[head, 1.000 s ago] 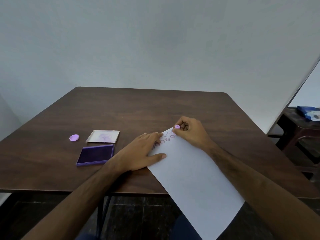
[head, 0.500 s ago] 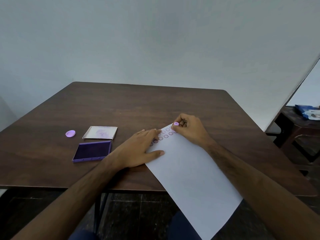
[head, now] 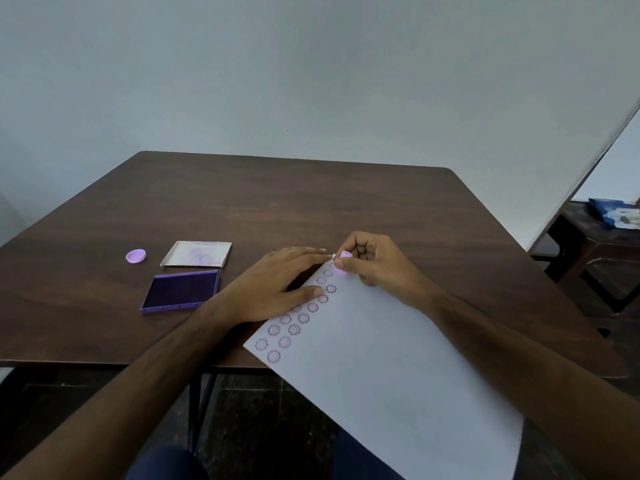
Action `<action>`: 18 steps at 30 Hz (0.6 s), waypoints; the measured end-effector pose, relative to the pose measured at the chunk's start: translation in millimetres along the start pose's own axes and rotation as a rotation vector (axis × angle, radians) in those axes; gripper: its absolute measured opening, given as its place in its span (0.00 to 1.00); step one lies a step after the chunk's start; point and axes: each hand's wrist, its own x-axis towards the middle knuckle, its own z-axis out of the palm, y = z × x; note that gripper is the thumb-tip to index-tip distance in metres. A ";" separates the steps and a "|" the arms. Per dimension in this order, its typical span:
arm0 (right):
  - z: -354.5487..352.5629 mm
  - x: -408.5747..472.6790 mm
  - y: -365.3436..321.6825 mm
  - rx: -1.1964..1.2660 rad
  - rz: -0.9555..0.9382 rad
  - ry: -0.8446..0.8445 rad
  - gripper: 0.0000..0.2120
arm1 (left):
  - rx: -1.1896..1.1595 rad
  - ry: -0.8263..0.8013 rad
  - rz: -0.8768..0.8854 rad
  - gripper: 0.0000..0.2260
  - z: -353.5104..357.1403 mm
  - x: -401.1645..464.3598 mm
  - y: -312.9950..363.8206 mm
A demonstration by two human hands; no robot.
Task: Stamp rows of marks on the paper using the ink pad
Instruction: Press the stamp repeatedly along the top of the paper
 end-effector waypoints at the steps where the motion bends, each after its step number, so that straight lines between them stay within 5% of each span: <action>1: 1.5 -3.1 -1.3 0.001 -0.002 -0.019 0.07 | 0.033 -0.021 0.007 0.24 1.4 0.2 -0.9; 6: 1.6 -7.8 -7.5 -0.267 -0.082 -0.033 0.05 | 0.061 -0.046 -0.004 0.23 4.2 -0.8 -3.0; 18: 5.6 -8.7 -3.7 -0.321 -0.117 -0.015 0.06 | 0.063 -0.056 -0.016 0.23 4.5 -0.9 -1.9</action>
